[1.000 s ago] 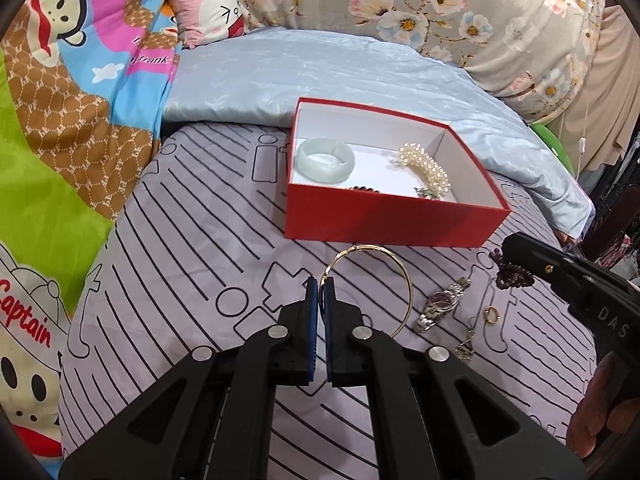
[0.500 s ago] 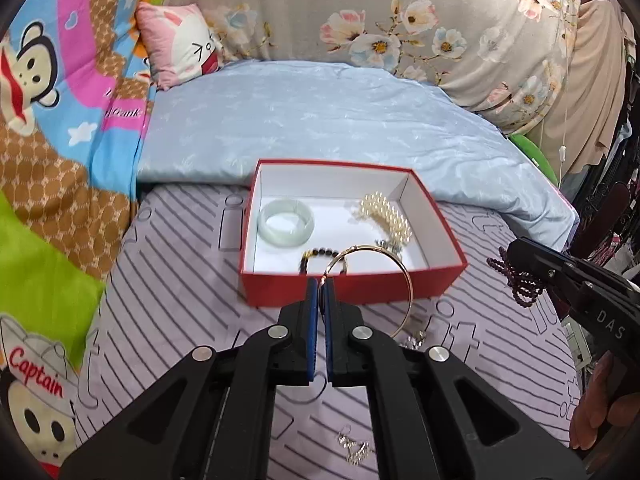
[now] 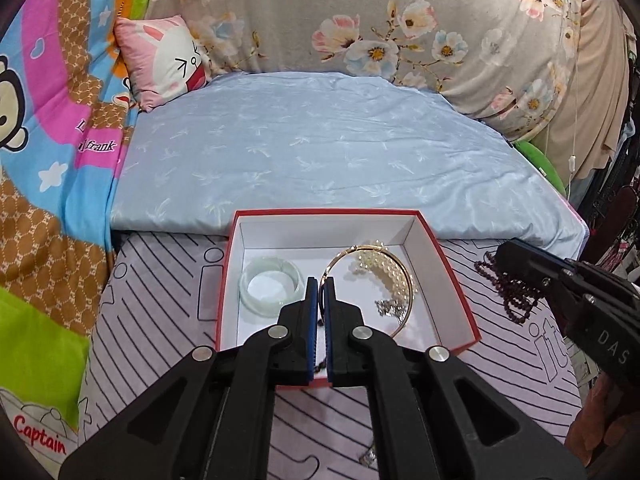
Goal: Organize jewelry
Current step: 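Carry the gold bangle and bead necklace into the red box with both tools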
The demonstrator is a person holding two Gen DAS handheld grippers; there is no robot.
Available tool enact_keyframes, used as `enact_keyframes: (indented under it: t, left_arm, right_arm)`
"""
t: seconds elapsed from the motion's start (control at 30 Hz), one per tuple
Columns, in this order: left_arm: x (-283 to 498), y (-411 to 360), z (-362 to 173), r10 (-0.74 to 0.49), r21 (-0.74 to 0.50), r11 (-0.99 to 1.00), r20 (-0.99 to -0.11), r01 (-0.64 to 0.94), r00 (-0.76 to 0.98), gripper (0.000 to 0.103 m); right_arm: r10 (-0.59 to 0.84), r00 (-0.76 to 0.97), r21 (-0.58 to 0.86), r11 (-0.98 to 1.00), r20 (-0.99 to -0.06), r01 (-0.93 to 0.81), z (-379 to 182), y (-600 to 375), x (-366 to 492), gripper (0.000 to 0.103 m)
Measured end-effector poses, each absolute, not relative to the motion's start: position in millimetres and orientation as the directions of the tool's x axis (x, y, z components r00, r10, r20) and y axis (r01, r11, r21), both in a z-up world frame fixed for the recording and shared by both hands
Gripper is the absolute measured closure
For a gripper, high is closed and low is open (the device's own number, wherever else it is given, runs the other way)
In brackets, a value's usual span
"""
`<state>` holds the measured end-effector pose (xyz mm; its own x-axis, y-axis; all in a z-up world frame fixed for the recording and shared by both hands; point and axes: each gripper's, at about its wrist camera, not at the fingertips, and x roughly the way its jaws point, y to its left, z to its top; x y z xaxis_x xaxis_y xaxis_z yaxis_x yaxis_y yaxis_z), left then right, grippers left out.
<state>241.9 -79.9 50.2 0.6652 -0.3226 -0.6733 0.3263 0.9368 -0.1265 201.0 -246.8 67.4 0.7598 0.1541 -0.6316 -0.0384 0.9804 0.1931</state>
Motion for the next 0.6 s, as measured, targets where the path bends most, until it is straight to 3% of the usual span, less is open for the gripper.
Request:
enact_keyframes:
  t: [0.6]
  left_arm:
    - [300, -94, 4, -0.283, -0.121, 0.949, -0.731, 0.29, 0.621, 0.101]
  right_arm:
    - [0.173, 0.698, 0.201, 0.979, -0.694, -0.042, 15, -241, 257, 0.098]
